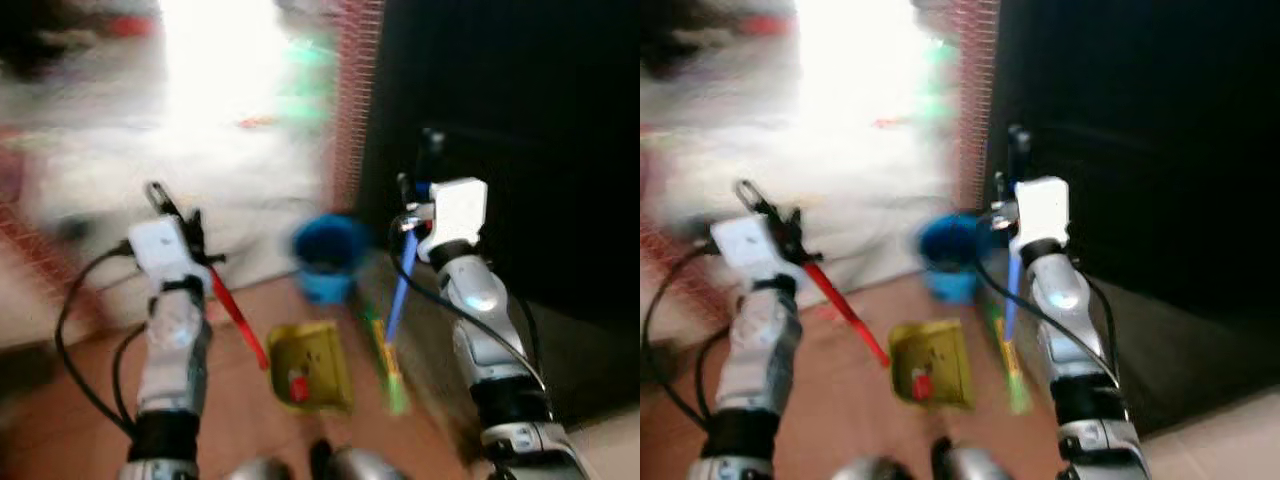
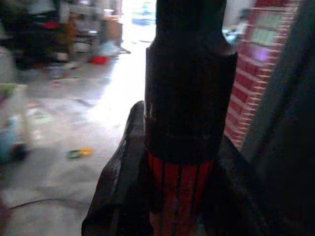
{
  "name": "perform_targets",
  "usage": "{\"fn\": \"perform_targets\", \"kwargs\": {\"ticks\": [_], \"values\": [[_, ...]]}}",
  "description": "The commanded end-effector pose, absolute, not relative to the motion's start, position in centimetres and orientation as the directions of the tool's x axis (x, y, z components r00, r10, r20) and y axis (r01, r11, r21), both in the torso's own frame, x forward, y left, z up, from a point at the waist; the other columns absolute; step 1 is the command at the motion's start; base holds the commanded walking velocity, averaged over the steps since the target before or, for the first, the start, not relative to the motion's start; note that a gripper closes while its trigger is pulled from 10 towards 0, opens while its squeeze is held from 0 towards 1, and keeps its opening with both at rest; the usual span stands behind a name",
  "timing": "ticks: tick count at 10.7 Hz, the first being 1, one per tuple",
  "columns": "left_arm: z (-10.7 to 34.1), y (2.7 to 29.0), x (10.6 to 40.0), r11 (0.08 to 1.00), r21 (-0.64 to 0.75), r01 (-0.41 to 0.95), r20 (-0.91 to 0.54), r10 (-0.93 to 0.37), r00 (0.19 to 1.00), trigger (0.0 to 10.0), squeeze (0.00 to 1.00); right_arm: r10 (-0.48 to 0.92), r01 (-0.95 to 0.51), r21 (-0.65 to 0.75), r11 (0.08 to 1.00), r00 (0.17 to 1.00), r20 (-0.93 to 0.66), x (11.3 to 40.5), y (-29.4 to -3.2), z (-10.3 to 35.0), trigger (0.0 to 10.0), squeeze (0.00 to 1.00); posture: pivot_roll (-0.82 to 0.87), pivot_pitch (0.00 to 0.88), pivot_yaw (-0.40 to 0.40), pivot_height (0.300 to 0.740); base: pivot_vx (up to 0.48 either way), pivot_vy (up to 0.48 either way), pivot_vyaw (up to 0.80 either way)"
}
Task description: Sweep floor
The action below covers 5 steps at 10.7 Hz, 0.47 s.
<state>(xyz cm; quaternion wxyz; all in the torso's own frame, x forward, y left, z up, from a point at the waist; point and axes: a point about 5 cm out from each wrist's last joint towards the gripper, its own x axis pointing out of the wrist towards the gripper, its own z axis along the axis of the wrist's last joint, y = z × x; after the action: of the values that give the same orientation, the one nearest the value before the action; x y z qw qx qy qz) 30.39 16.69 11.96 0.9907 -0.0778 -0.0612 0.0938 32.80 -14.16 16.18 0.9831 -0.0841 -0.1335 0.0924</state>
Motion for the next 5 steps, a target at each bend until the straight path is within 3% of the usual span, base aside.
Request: {"fn": "perform_targets", "kwargs": {"ticks": [1,2,3,5], "values": [[13.24,16.66,30.61,0.970,-0.172,-0.171,0.155,0.198,0.968,10.0,0.00,0.216,-0.168,-0.188,0.968,0.937,0.275,32.74,-13.85,16.78,10.0,0.00,-0.13,0.038,0.032,0.740,0.000,0.480,-0.74],[13.19,16.55,30.57,0.972,-0.170,-0.163,0.157,0.190,0.969,10.0,0.00,0.216,-0.168,-0.188,0.968,0.938,0.272,32.69,-13.86,16.67,10.0,0.00,-0.13,0.038,0.032,0.740,0.000,0.480,-0.71],[13.22,16.45,30.50,0.973,-0.162,-0.163,0.170,0.190,0.967,10.0,0.00,0.218,-0.171,-0.189,0.967,0.938,0.270,32.65,-13.88,16.66,10.0,0.00,-0.13,0.040,0.030,0.740,0.000,0.000,-0.41],[13.23,16.46,30.39,0.971,-0.164,-0.171,0.172,0.199,0.965,10.0,0.00,0.217,-0.169,-0.192,0.967,0.938,0.269,32.69,-14.01,16.63,10.0,0.00,-0.13,0.042,0.031,0.740,0.000,0.000,0.00]]}}
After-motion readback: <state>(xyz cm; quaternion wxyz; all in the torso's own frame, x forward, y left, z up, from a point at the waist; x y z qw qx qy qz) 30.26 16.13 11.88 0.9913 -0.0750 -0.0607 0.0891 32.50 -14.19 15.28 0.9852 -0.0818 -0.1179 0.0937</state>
